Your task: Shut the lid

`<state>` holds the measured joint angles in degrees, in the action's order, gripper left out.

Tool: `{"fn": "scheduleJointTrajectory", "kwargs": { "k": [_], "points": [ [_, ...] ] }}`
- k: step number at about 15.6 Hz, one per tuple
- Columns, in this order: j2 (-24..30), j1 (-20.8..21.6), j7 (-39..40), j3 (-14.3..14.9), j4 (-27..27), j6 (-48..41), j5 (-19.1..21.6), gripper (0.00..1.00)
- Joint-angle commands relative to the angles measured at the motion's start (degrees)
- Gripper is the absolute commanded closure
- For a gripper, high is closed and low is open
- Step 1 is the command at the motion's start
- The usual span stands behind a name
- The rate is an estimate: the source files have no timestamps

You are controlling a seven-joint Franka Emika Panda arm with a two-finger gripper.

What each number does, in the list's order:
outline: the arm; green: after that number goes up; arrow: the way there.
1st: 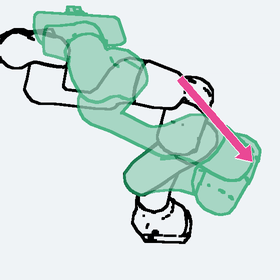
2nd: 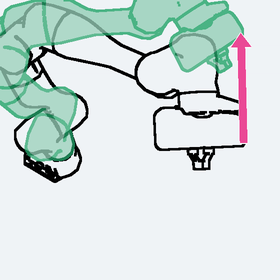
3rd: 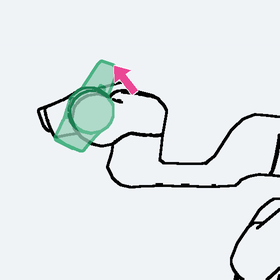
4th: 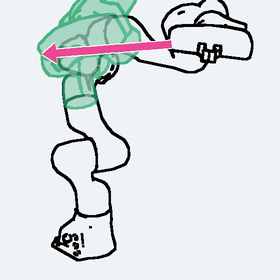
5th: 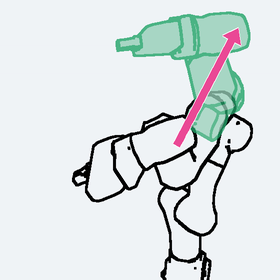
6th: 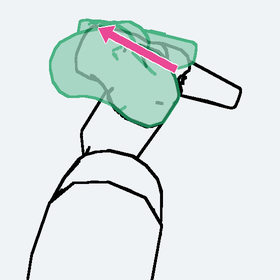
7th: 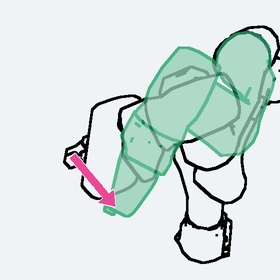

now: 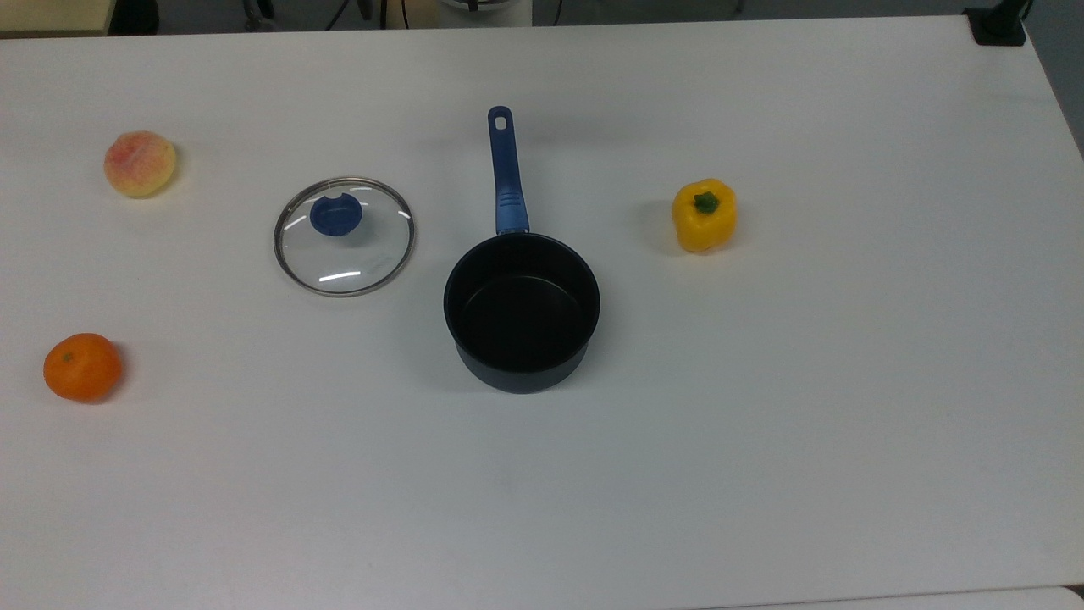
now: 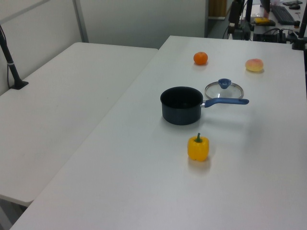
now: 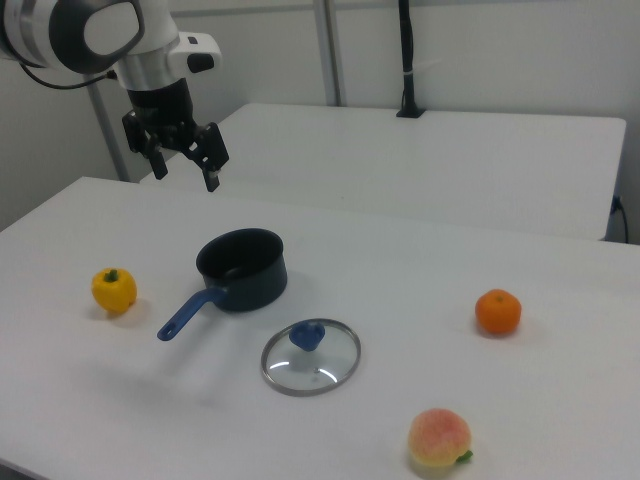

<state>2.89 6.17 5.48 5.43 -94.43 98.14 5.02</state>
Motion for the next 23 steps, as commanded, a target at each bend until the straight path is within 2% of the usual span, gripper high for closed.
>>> {"fn": "scheduleJointTrajectory", "kwargs": {
  "k": [1, 7, 11, 19, 23],
  "points": [
    [1.3, -0.5, -0.5, 0.5, -0.2, -0.2, -0.3, 0.0],
    [1.7, -0.8, -0.6, 0.5, -0.3, -0.4, -0.3, 0.0],
    [1.9, -0.8, 0.6, 1.6, -0.2, -1.5, -0.2, 0.0],
    [2.2, -1.2, 16.3, 3.4, -0.3, -8.8, -0.3, 0.0],
    [0.3, -1.6, 16.1, 3.4, -0.8, -8.1, -1.3, 0.0]
  ]
}}
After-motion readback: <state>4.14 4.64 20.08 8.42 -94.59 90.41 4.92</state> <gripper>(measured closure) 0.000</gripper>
